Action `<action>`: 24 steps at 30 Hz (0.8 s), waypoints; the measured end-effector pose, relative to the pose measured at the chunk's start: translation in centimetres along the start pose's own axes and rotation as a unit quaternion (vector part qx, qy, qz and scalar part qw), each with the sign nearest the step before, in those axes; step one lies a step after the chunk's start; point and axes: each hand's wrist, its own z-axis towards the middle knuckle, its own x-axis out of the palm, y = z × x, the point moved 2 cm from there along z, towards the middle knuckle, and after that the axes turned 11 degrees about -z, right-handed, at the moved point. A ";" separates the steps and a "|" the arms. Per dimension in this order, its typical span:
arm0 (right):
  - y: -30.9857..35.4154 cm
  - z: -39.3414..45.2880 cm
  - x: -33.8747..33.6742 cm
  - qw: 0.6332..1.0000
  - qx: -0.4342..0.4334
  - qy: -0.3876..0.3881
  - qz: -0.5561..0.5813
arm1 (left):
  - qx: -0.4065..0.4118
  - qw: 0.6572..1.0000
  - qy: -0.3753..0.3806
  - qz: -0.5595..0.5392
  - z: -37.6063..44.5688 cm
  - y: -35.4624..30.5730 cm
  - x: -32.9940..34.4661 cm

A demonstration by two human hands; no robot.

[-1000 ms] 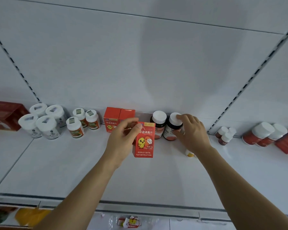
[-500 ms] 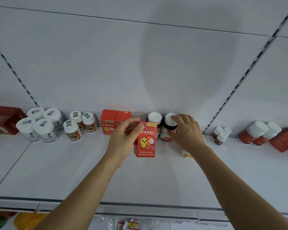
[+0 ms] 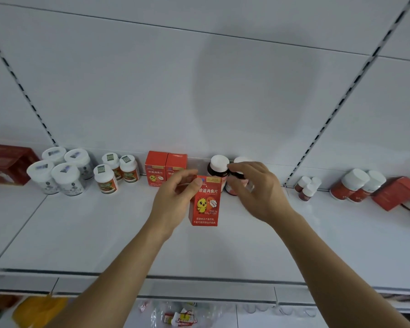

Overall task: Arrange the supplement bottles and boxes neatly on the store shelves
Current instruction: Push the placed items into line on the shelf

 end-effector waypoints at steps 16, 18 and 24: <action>5.7 1.1 3.6 0.948 0.005 0.273 0.164 | 0.012 0.997 -0.041 0.071 -4.4 -0.6 -4.5; 6.4 1.3 5.0 0.960 -0.021 0.241 0.140 | 0.026 0.991 -0.065 0.114 -4.3 -0.7 -5.8; 8.1 2.4 10.1 0.983 -0.056 0.162 0.066 | 0.055 0.955 -0.123 0.265 -3.6 -0.6 -10.8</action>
